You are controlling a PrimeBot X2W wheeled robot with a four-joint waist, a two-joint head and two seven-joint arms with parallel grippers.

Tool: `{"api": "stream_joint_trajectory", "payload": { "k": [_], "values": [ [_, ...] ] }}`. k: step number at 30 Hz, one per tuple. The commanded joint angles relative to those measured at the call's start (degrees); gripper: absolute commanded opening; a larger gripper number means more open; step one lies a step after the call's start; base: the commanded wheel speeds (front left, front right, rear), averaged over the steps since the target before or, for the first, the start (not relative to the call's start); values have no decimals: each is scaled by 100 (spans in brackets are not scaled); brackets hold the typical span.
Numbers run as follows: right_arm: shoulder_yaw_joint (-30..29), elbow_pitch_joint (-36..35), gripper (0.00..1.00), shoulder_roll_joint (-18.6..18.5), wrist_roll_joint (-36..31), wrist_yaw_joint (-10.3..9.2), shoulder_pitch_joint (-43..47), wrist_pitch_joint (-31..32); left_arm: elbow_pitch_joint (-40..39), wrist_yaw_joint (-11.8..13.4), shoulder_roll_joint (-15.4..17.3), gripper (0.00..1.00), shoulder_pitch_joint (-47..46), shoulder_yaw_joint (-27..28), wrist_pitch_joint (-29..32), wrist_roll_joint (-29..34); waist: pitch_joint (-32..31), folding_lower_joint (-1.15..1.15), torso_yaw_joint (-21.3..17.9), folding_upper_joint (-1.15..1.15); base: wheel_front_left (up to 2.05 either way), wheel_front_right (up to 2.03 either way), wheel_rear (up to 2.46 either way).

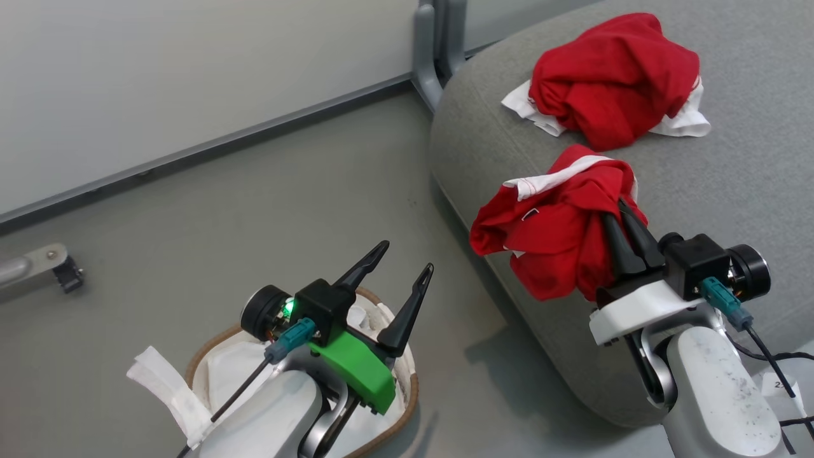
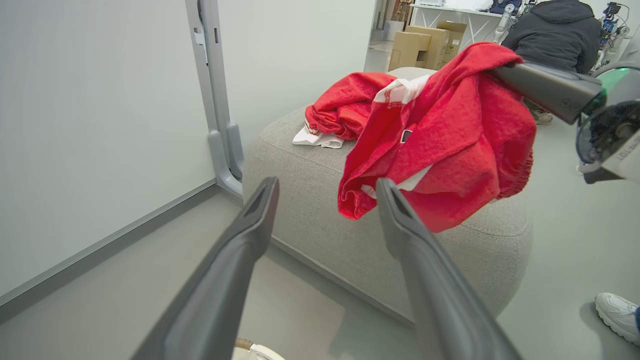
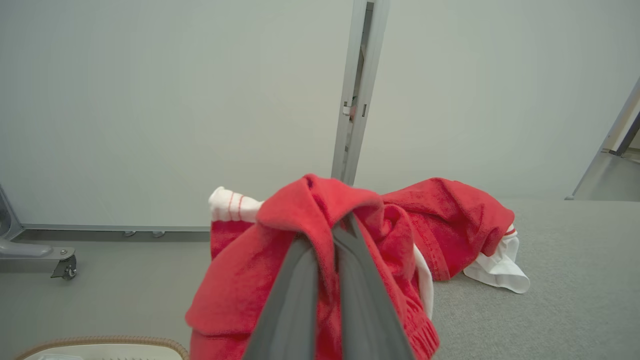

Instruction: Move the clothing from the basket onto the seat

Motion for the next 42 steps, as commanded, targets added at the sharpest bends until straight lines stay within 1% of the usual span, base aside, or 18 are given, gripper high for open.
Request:
{"api": "stream_joint_trajectory", "payload": {
  "k": [1, 5, 8, 14, 18, 20, 24, 29, 34, 38, 40, 42],
  "values": [
    [-53, -42, 0, 29, -17, -8, 25, -28, 36, -14, 31, 100, -115, -7, -2, 78, 506, 0, -571, 0, 0, 0, 0],
    [-184, -68, 0, 78, -58, -8, 79, -28, 59, 2, 22, 100, -190, -76, 5, 157, 643, 0, -669, 0, 0, 0, 0],
    [-319, -72, 0, 116, -45, -8, 124, -28, 42, -1, 9, 100, -235, -116, 22, 190, 724, 0, -632, 0, 0, 0, 0],
    [-614, -88, 0, 172, -101, -8, 25, -28, -37, 14, 13, 100, -345, -183, 29, 289, 902, 0, -367, 0, 0, 0, 0],
    [-762, -99, 0, 55, -136, -8, -330, -28, -102, 41, 40, 100, -401, -192, 52, 317, 1030, 0, -159, 0, 0, 0, 0],
    [-899, -100, 0, -53, -153, -8, -602, -28, -143, 56, 46, 100, -422, -202, 61, 331, 1101, 0, -49, 0, 0, 0, 0],
    [-1211, 9, 0, -382, -175, -8, -1282, -28, -210, 82, 54, 100, -467, -235, 86, 385, 1262, 0, 202, 0, 0, 0, 0],
    [-1640, 330, 0, -957, -302, -8, -2190, -28, -282, 125, 75, 100, -548, -256, 107, 432, 1485, 0, 519, 0, 0, 0, 0],
    [-2321, 875, 0, -1519, -452, -8, -2794, -15, -359, 159, 104, 100, -606, -288, 134, 496, 1723, 0, 814, 0, 0, 0, 0],
    [-2907, 1343, 0, -1800, -589, -8, -2878, 4, -450, 188, 128, 100, -659, -313, 164, 547, 1927, 0, 1010, 0, 0, 0, 0],
    [-3063, 1628, 0, -1867, -650, -8, -2733, -1, -487, 200, 150, 100, -676, -324, 179, 546, 2017, 0, 1069, 0, 0, 0, 0],
    [-3131, 1922, 0, -1836, -711, -8, -2639, -7, -512, 233, 188, 100, -687, -322, 192, 565, 2095, 0, 1103, 0, 0, 0, 0]
  ]
}}
